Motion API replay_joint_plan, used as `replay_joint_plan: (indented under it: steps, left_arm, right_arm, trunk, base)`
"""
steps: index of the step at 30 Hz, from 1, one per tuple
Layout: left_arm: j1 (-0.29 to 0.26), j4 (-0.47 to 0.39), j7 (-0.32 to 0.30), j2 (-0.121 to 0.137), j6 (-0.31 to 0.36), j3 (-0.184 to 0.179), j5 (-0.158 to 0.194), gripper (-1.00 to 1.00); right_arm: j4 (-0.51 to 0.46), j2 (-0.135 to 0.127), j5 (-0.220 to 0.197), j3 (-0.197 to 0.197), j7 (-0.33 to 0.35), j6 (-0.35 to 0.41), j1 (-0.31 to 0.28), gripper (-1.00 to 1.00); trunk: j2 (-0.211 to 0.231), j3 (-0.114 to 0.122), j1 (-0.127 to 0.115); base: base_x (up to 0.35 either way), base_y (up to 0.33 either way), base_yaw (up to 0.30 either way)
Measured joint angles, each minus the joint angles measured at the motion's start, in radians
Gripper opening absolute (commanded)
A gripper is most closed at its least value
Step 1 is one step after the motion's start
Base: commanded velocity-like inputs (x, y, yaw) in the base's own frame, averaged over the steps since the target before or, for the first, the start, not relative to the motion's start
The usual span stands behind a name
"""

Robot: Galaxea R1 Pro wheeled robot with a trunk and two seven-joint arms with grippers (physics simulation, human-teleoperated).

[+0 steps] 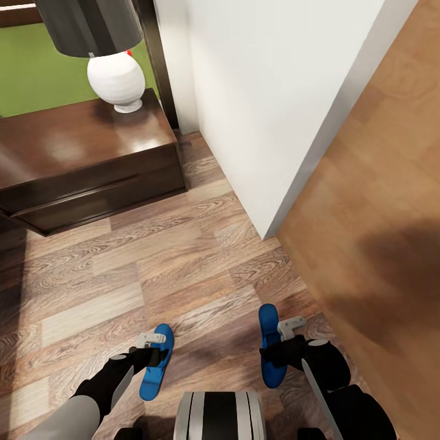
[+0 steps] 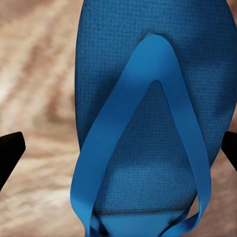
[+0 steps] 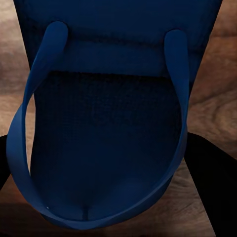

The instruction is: In the bedroom, move the book from the bed onto either nightstand, and place the two sandals side by side next to the bed.

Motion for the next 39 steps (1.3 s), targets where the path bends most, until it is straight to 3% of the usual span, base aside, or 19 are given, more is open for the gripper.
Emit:
replay_joint_plan:
  steps: [18, 22, 35, 36, 39]
  left_arm:
    - [0.000, 0.000, 0.000, 0.000, 0.000, 0.000, 0.000, 1.00]
    - [0.000, 0.000, 0.000, 0.000, 0.000, 0.000, 0.000, 1.00]
    - [0.000, 0.000, 0.000, 0.000, -0.010, 0.000, 0.000, 1.00]
    - [0.000, 0.000, 0.000, 0.000, -0.011, 0.000, 0.000, -1.00]
    - [0.000, 0.000, -0.001, 0.000, -0.015, -0.002, 0.002, -1.00]
  right_arm:
    - [0.000, 0.000, 0.000, 0.000, 0.000, 0.000, 0.000, -1.00]
    - [0.000, 0.001, 0.000, 0.001, 0.000, 0.000, 0.000, -1.00]
    - [0.000, 0.000, 0.000, 0.001, 0.000, 0.000, 0.000, -1.00]
    - [0.000, 0.000, 0.000, 0.001, 0.000, 0.000, 0.000, -1.00]
    - [0.000, 0.001, 0.000, 0.000, 0.000, 0.000, 0.000, -1.00]
  trunk:
    - [0.000, 0.000, 0.000]
    - [-0.001, -0.015, 0.002]
    - [-0.001, -0.015, 0.002]
    - [-0.001, -0.015, 0.002]
    - [-0.001, -0.015, 0.002]
  base:
    - [0.000, 0.000, 0.000]
    - [0.000, 0.000, 0.000]
    - [0.000, 0.000, 0.000]
    - [0.000, 0.000, 0.000]
    - [0.000, 0.000, 0.000]
